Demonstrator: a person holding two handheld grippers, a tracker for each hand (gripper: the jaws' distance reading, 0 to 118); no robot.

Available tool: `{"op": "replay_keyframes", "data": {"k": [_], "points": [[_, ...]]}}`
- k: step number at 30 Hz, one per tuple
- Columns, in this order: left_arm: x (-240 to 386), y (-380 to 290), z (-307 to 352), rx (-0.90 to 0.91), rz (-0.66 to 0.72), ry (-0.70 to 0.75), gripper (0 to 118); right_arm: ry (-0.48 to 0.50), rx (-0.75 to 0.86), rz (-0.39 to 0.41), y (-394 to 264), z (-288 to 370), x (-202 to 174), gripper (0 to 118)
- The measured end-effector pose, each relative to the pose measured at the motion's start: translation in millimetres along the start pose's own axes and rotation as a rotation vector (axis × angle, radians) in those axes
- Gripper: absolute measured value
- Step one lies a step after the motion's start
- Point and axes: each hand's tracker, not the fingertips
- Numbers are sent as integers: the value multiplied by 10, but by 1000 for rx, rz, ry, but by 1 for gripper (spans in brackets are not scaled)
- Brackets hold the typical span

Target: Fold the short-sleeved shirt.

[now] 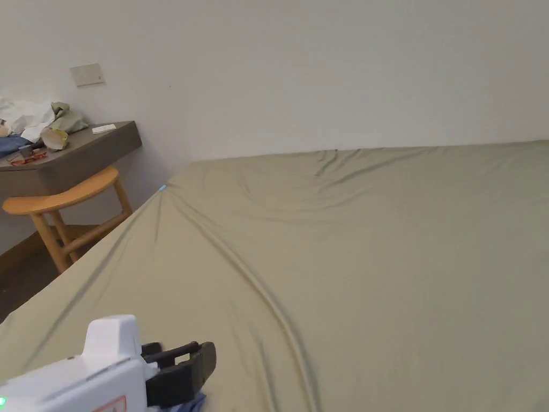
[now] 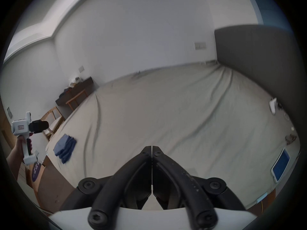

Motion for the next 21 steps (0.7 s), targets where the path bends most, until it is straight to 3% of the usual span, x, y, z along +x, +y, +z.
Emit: {"op": "replay_keyframes", "data": {"k": [1,2,5,9,12,17,19,20,21], "points": [[216,-69,71,53,-4,-29,14,1,47,16,45,84,-63,3],[431,-140,111,92,-19,-24,1,5,96,33,91,175,-125,3],[942,-308,227,240,-97,-17,0,16,236,88,205,430,-276,3],[1626,-395,389,606,-205,88,0,-120,547,198,188,731,-446,3],[1915,-480,339,744,-285,117,0,-214,736,271,93,739,-459,3],[2193,-491,189,661,-249,126,0,-322,637,154,160,596,-334,3],[2234,-507,161,650,-245,122,0,-331,637,154,158,599,-295,3],[2247,-508,172,643,-251,128,8,-334,637,160,152,607,-293,10],[2260,-500,163,634,-256,139,23,-336,638,170,143,624,-272,26]]}}
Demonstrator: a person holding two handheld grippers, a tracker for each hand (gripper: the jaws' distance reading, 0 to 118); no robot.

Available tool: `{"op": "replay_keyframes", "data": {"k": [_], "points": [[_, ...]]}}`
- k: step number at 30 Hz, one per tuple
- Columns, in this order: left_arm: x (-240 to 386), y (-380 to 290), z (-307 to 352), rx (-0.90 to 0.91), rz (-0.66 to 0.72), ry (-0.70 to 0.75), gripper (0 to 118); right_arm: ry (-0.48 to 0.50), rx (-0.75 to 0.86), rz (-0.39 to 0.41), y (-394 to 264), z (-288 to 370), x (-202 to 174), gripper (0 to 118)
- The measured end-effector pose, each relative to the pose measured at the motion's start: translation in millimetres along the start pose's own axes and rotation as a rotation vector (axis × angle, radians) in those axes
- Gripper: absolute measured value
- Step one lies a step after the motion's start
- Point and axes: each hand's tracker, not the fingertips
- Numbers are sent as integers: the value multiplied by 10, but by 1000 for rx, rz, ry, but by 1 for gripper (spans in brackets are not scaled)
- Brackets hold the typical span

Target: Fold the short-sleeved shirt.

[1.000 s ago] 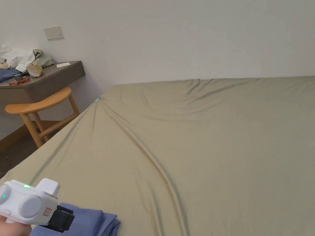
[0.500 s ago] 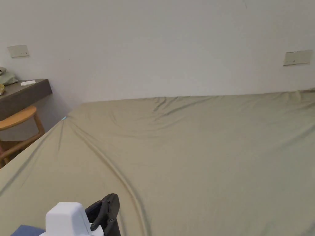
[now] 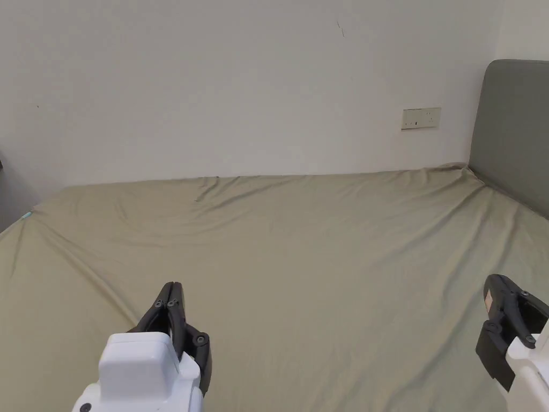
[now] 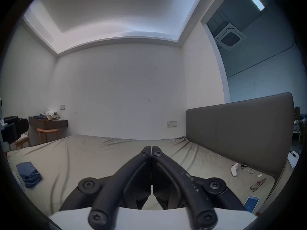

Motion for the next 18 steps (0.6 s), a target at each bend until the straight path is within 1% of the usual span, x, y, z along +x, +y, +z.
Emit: {"op": "replay_keyframes", "data": {"k": [1,2,3,4,5,6,7,8,10,12,15,18], "points": [[-6,9,-11,-9,0,-8,61,2,2,10,4,7,5,60],[-11,22,-30,-30,-8,-33,85,11,4,11,-2,16,16,79],[-35,35,-27,-56,5,-41,97,21,0,8,3,11,17,87],[-39,43,-47,-77,12,-48,97,31,-13,0,11,17,26,87],[-49,44,-65,-98,26,-62,118,38,-23,-13,7,11,29,115],[-53,37,38,-46,58,-82,117,48,-17,-17,-5,66,29,118],[-63,59,69,-58,43,-70,118,16,3,-8,-11,87,-10,118],[-54,52,108,-55,30,-67,118,29,0,-3,-4,100,-5,118],[-35,65,133,-37,-13,-69,118,16,5,21,-5,130,-45,118],[-52,35,43,-63,-21,-77,118,21,0,30,3,99,-49,118],[-104,45,46,-69,40,-77,118,32,-4,24,7,105,-73,118],[-157,64,2,-82,136,-106,118,47,-14,19,14,84,-97,118]]}}
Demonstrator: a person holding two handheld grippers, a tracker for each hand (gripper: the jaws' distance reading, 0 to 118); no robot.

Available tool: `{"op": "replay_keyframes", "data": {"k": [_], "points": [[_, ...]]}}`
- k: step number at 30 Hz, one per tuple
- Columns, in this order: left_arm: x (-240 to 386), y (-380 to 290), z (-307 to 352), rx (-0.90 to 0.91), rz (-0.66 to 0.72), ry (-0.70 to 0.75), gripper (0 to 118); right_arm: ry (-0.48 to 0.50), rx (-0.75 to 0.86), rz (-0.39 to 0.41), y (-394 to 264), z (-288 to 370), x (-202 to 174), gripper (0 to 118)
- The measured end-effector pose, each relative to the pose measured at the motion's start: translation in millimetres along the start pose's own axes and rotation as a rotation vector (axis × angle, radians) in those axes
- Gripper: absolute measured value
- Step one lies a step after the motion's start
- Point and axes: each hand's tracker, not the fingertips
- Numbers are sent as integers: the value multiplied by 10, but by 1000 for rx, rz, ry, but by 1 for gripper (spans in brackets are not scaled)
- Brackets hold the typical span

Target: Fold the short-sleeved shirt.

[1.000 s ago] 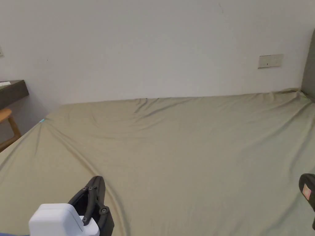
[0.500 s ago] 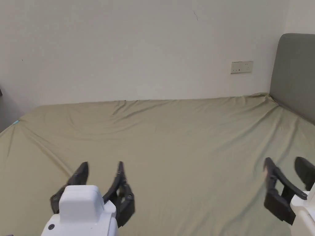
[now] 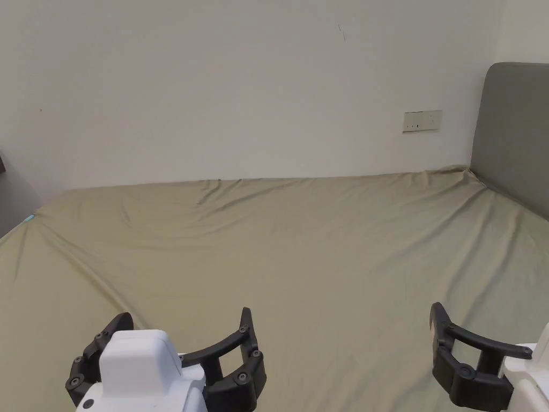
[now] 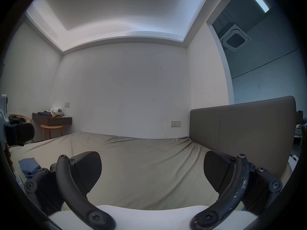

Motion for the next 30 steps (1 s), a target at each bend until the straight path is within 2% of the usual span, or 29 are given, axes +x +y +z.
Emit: {"op": "replay_keyframes", "data": {"k": [8,13,19,23,28,30], "points": [[88,20,-47,-34,-49,192,118,27,-29,2,-14,-19,-67,118],[122,44,-70,-143,141,196,118,41,-60,-6,-38,-43,-104,118],[254,46,-32,-99,48,234,118,48,-94,-6,-69,-64,-121,118],[218,147,6,-139,124,175,118,33,-119,-22,-98,-86,-95,118],[221,189,-52,-128,86,246,118,11,-130,-44,-136,-117,-40,118],[209,204,-66,-117,129,239,118,6,-130,-42,-140,-113,-31,118]]}}
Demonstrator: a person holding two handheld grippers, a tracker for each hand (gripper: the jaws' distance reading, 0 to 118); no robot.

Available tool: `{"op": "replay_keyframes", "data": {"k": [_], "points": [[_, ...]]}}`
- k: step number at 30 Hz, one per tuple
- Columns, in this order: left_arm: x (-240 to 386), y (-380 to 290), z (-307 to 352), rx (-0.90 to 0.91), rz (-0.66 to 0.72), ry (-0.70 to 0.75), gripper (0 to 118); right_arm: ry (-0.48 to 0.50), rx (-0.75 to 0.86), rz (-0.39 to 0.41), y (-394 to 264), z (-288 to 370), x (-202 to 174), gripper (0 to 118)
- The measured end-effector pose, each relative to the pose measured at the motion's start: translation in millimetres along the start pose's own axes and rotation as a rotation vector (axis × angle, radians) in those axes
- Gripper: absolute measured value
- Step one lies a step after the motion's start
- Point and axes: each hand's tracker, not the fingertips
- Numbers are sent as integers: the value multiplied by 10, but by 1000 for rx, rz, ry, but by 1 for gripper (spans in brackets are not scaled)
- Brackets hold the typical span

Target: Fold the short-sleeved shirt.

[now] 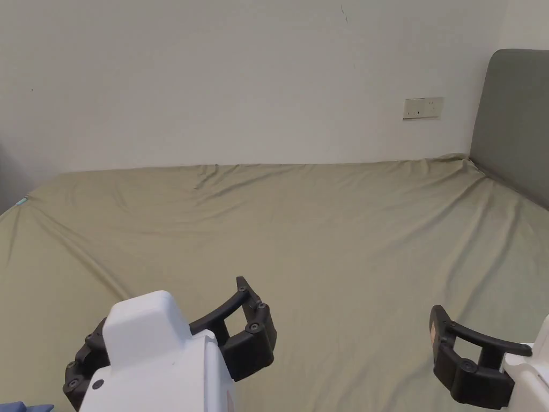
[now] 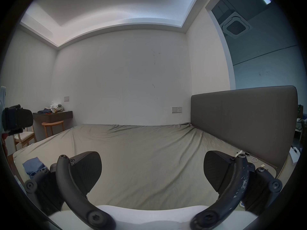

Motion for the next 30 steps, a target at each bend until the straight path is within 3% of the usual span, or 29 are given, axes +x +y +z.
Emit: {"op": "replay_keyframes", "data": {"k": [10,13,19,22,26,30], "points": [[27,-6,6,-79,67,-36,118,-3,10,-4,-75,30,108,118],[53,23,-15,-87,77,-49,118,23,96,29,-79,8,269,118],[176,33,-449,-113,57,-97,118,-195,93,-47,-83,-111,751,118],[310,-29,-623,-72,21,-109,118,-210,97,-53,-181,-170,945,118],[524,-166,-819,-78,-14,-136,118,-231,66,-2,-335,-345,1119,118],[596,-567,-1256,-154,-38,-146,118,-245,21,-26,-492,-608,1293,118]]}}
